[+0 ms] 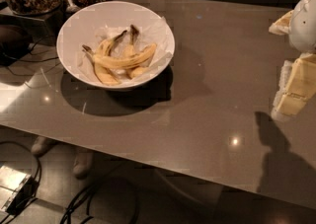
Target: Pick banana from white bowl
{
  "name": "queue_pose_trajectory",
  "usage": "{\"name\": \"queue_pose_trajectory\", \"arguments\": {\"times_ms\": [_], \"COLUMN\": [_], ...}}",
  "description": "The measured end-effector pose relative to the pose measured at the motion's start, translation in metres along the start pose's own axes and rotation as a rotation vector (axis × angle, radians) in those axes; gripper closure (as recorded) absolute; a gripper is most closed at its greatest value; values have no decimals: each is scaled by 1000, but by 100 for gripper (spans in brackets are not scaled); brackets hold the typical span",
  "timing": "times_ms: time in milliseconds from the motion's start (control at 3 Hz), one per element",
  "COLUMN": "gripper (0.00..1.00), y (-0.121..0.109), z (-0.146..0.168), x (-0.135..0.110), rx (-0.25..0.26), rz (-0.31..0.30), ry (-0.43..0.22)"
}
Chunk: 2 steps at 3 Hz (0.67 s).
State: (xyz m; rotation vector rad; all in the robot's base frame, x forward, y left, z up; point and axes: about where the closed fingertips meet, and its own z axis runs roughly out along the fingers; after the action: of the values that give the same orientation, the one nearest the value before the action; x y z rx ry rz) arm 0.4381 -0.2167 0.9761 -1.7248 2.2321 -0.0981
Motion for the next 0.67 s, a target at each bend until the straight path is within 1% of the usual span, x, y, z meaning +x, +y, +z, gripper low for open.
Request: {"name": "queue_pose_trajectory", "arguments": {"times_ms": [333,667], "gripper": [0,0], "y": [0,-6], "z": [0,-2], "x": [0,-11], "rx": [0,-7], "rz": [0,-30], "ry": [0,-12]}}
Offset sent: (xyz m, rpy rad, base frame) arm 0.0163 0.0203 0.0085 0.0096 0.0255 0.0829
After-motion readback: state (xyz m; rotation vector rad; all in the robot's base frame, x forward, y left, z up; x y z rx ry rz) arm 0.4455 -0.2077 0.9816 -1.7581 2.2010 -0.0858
